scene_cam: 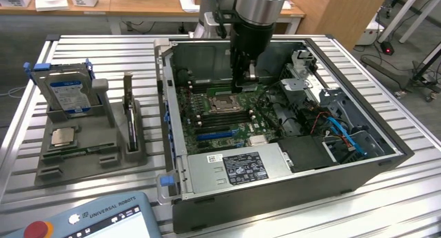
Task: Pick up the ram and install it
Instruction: 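Insert the ram into the slot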
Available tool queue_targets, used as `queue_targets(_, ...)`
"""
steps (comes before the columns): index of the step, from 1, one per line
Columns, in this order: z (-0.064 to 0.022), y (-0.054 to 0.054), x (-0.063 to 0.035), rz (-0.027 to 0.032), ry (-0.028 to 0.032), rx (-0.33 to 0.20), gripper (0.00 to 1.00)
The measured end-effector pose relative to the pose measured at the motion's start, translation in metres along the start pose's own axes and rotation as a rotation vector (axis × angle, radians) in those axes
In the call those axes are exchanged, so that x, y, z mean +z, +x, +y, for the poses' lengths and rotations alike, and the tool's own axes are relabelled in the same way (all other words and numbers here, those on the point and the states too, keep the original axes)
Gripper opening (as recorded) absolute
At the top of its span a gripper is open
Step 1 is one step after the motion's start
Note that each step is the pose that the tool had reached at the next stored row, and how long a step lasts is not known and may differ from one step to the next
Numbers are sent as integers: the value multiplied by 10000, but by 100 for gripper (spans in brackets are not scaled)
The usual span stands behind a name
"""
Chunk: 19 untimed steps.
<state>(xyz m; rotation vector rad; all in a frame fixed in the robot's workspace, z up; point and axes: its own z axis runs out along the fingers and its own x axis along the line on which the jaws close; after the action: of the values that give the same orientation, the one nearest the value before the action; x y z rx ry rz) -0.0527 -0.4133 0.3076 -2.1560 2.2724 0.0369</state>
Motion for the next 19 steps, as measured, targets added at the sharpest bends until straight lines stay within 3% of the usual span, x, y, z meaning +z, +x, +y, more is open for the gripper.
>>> queue_targets(11, 2, -49, 107, 43, 4, 0, 13)
queue_targets(19, 2, -83, 187, 206, 11, -6, 13)
